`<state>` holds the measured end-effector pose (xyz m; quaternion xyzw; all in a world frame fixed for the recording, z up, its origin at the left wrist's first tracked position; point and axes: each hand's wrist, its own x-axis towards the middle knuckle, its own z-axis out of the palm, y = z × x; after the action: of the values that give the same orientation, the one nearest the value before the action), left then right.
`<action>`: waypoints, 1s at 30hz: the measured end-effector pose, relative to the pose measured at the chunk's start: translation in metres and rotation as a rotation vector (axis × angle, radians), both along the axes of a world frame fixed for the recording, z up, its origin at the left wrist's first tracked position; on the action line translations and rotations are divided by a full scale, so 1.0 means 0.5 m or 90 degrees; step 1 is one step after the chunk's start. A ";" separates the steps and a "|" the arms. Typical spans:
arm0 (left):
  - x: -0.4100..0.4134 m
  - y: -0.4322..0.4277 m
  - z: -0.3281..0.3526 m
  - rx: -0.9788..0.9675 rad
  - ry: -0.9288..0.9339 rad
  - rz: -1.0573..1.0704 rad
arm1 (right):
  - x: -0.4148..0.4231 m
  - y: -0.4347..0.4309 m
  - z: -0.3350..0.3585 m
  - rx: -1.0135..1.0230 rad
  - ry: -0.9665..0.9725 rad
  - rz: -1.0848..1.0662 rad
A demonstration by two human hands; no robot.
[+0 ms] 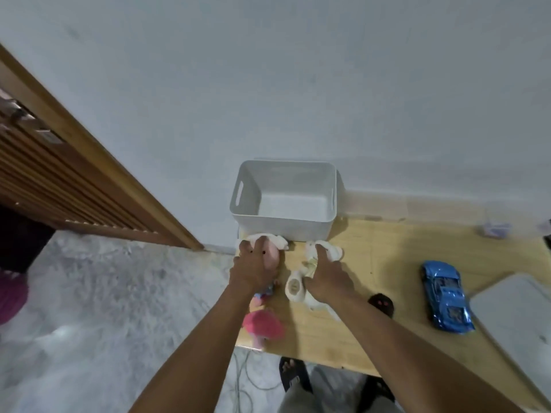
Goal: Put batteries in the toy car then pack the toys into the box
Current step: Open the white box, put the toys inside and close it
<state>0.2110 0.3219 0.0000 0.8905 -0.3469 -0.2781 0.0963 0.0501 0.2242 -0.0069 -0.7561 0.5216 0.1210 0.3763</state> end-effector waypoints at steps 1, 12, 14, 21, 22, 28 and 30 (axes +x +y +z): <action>0.003 0.003 -0.014 -0.013 0.019 -0.017 | 0.003 0.004 -0.008 -0.017 0.005 -0.021; 0.031 0.015 -0.057 -0.111 -0.015 0.000 | 0.019 0.036 -0.017 -0.113 0.029 -0.005; 0.037 0.024 -0.049 -0.130 -0.044 -0.011 | 0.011 0.050 -0.008 -0.144 0.012 0.023; 0.057 0.091 0.041 -0.207 -0.173 0.010 | 0.012 0.098 0.056 -0.376 -0.080 0.152; 0.063 0.100 0.055 -0.241 -0.184 0.015 | 0.019 0.094 0.072 -0.419 -0.105 0.157; 0.127 0.041 0.181 -0.428 -0.246 0.021 | 0.108 -0.018 0.221 -0.513 -0.248 0.055; 0.150 -0.017 0.220 -0.439 -0.229 0.012 | 0.144 -0.080 0.251 -0.489 -0.258 0.027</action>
<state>0.2860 0.3137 0.1101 0.8437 -0.4231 0.0159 0.3301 0.1220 0.1844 0.1186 -0.8601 0.4290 -0.2252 0.1595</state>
